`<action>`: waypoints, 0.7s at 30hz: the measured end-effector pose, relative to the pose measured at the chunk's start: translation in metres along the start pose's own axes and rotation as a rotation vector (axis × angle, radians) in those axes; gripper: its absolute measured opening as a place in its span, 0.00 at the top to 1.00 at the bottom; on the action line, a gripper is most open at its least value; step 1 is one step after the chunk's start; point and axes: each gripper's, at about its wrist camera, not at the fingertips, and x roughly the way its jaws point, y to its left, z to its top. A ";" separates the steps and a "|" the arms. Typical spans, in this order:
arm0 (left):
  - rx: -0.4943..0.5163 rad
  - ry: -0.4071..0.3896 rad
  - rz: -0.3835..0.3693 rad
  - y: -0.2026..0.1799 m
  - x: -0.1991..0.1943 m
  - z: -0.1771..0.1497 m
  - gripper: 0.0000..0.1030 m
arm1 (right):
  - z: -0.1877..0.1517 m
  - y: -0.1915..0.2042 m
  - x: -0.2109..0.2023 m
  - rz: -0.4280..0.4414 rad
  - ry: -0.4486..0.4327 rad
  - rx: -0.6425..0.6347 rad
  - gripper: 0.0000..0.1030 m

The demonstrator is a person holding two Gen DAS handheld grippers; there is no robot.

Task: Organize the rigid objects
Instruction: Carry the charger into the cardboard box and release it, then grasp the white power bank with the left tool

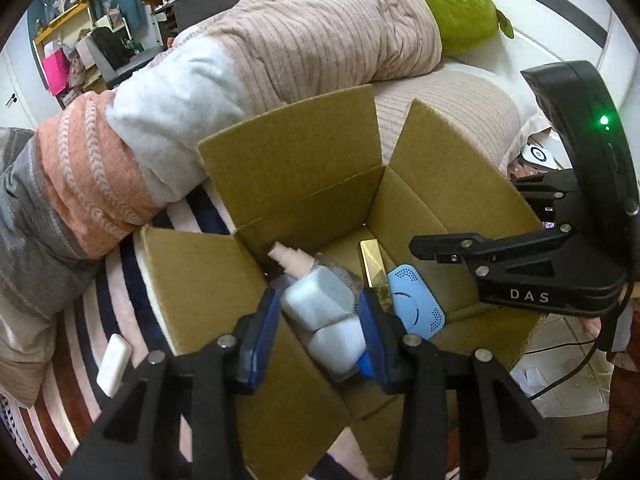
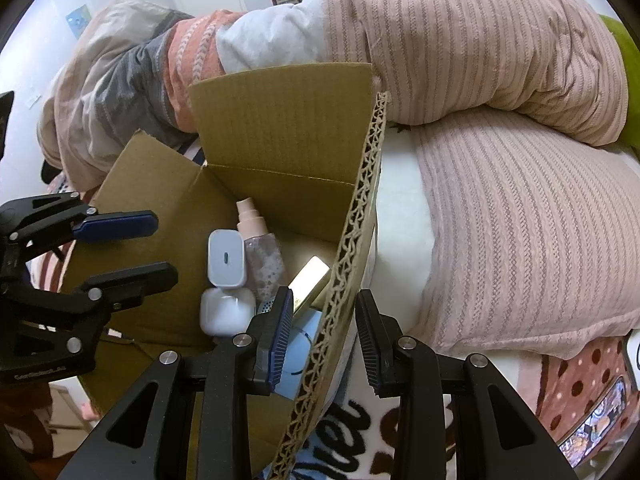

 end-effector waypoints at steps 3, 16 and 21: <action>-0.006 -0.047 0.009 0.004 -0.014 -0.004 0.45 | 0.001 0.000 0.001 -0.003 0.002 -0.004 0.72; -0.174 -0.241 0.149 0.106 -0.066 -0.054 0.03 | 0.002 0.001 0.003 -0.011 0.007 -0.005 0.72; -0.328 -0.205 0.232 0.171 -0.040 -0.090 0.03 | 0.002 0.002 0.003 -0.015 0.009 -0.007 0.72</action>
